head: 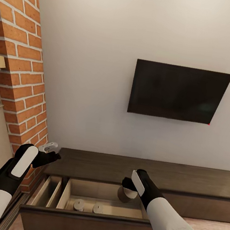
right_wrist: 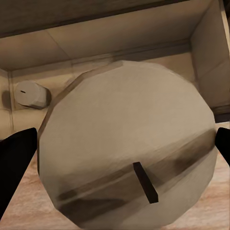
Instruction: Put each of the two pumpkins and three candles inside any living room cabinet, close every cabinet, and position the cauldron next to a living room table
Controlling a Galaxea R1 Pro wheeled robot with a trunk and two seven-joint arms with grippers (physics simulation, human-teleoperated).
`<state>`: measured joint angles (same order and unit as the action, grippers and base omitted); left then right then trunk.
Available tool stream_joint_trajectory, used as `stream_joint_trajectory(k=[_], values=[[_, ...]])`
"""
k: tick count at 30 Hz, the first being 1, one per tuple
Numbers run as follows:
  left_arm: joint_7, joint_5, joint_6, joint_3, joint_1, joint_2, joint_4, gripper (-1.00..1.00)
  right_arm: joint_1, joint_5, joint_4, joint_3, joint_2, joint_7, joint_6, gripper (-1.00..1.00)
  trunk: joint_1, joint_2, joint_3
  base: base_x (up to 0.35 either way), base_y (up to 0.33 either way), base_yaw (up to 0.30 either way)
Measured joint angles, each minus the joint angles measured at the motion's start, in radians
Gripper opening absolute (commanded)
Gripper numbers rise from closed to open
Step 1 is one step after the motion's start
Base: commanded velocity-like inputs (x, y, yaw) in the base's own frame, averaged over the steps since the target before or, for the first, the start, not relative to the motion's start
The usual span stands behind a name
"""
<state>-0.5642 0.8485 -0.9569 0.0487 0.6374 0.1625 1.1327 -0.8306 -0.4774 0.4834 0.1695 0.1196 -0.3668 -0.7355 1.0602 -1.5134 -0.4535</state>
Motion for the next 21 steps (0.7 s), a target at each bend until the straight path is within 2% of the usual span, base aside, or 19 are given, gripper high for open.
stream_joint_trajectory(k=[21], values=[[0.0,0.0,0.0,0.0,0.0,0.0,0.0,1.0,0.0,0.003,0.0,0.0,-0.001,0.0,0.001,-1.0,0.081,-0.147,-0.066,0.0,0.0,0.0]])
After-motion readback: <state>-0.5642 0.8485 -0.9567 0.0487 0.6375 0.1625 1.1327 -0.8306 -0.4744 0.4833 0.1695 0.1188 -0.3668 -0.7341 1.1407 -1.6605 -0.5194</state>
